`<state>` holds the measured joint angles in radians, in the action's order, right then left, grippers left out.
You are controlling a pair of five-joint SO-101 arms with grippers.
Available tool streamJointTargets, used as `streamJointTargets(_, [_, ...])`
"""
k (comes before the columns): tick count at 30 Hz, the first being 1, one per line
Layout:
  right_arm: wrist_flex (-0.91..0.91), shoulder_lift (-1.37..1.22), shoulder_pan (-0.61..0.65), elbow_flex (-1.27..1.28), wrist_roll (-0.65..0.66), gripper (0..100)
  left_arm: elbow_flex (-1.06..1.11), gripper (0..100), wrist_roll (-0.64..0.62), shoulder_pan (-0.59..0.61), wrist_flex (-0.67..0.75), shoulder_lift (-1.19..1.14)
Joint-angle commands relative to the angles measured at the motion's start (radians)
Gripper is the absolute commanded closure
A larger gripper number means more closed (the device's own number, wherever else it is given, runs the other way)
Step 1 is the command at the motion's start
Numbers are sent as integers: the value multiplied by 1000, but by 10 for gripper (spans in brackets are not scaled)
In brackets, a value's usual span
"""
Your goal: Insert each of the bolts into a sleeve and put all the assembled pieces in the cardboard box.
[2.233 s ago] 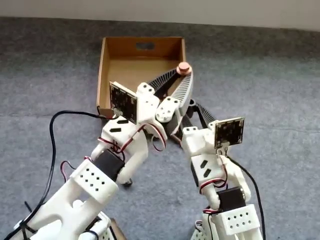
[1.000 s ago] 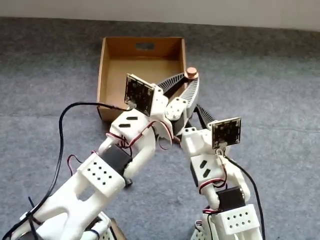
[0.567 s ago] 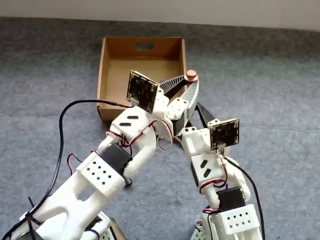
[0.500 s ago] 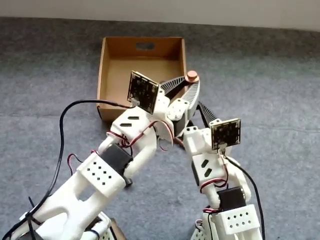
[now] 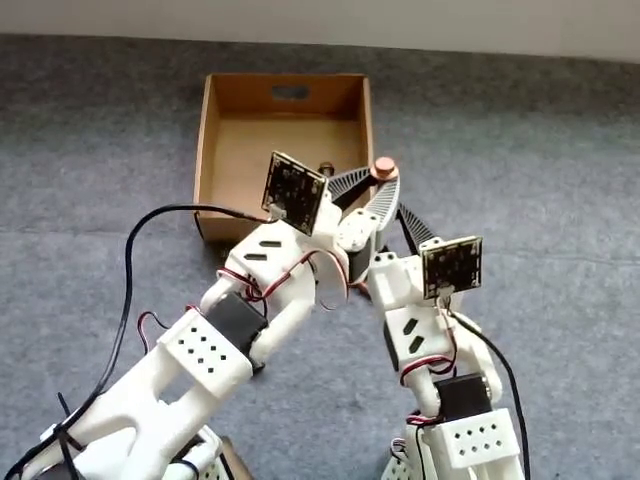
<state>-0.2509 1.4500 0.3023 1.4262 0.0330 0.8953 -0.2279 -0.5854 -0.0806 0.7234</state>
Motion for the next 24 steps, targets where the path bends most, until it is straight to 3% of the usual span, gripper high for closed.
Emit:
streamJointTargets(1, [25, 19, -25, -18, 5, 993, -7, 934, -2, 7, -6, 44])
streamJointTargets(8, [25, 19, -25, -16, 8, 993, -5, 896, -3, 7, -11, 45])
streamJointTargets(24, [25, 19, -27, -21, 9, 993, -5, 895, 0, -15, -219, 151])
